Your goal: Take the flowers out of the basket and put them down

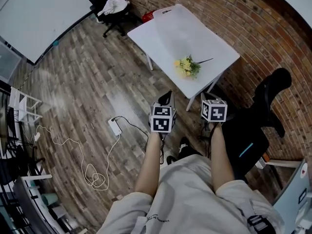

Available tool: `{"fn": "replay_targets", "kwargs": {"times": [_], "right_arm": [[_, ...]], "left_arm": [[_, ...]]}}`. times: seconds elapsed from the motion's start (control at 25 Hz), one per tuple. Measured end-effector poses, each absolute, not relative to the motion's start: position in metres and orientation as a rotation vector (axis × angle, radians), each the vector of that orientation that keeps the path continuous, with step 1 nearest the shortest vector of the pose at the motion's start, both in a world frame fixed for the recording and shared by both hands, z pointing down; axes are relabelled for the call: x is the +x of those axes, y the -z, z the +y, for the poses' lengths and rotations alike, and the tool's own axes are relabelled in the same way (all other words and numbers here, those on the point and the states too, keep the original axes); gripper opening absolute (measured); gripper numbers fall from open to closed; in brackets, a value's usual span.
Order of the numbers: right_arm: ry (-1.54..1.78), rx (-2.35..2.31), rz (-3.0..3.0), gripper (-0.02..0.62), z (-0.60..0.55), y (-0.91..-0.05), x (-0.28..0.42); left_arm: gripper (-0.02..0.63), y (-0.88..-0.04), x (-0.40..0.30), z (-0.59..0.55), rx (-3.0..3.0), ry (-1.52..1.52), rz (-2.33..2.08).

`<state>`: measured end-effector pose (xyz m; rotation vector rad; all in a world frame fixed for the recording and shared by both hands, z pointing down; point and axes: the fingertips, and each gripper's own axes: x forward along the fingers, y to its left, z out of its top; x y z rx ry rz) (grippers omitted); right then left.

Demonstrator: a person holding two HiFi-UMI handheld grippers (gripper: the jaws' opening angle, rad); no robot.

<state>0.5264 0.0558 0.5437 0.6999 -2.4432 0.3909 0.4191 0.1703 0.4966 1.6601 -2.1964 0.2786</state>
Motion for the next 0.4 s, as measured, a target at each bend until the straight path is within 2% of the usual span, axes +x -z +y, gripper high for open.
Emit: {"fn": "replay_targets", "kwargs": {"times": [0.4], "right_arm": [[-0.373, 0.645, -2.445, 0.014, 0.012, -0.530, 0.498]], "left_arm": [[0.025, -0.484, 0.400, 0.122, 1.630, -0.282, -2.211]]}}
